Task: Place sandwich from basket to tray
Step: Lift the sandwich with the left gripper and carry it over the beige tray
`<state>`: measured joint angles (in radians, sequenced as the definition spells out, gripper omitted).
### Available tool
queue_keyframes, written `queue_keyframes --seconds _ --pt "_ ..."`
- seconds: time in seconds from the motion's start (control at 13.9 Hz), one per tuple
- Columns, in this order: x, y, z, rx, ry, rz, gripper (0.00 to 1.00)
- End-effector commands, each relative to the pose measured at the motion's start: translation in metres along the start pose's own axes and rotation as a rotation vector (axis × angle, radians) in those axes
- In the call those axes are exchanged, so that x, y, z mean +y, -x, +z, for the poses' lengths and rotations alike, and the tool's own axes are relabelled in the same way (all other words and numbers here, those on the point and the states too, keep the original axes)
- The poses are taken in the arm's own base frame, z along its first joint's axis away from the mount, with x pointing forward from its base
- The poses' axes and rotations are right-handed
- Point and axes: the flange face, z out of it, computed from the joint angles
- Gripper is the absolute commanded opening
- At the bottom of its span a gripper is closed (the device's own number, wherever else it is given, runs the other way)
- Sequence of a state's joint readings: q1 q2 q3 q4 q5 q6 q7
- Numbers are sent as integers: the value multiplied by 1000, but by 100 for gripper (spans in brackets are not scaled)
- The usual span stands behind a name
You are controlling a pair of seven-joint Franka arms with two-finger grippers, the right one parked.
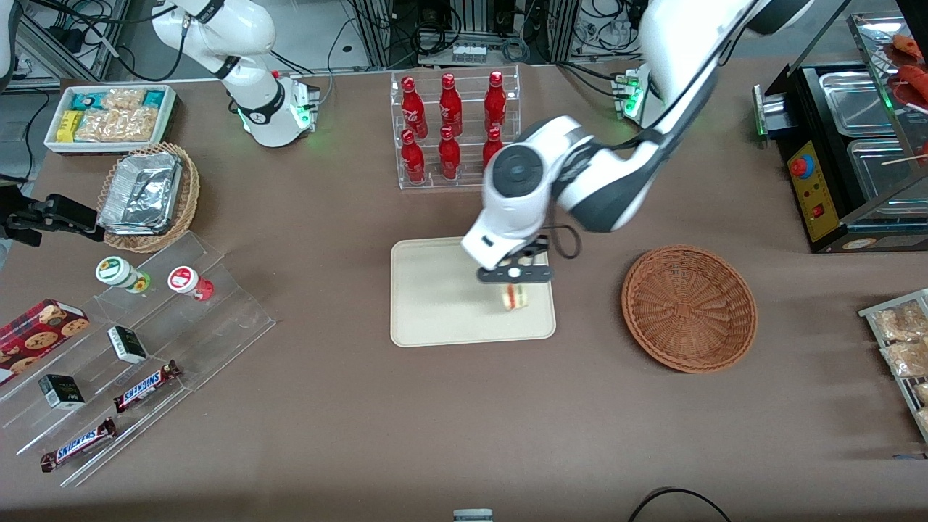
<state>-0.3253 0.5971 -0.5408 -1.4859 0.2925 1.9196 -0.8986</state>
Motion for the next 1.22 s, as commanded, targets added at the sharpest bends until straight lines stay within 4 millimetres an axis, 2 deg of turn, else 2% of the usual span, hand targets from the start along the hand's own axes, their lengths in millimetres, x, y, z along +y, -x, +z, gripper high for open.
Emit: queue_keyframes --seconds 0.0,0.14,0.29,0.43,0.72,0.79,0.86,1.01,1.15 --pt "41 4 25 39 28 -17 0" --pt "58 11 46 68 36 2 0" --pt "64 14 65 68 26 11 0" --pt "66 26 80 57 4 35 0" --pt "66 36 102 64 2 69 0" --pt "66 37 109 64 -11 76 14" --pt "66 36 111 63 -12 78 58" --pt "61 32 109 59 -17 68 97" --pt "58 29 97 58 -28 51 99"
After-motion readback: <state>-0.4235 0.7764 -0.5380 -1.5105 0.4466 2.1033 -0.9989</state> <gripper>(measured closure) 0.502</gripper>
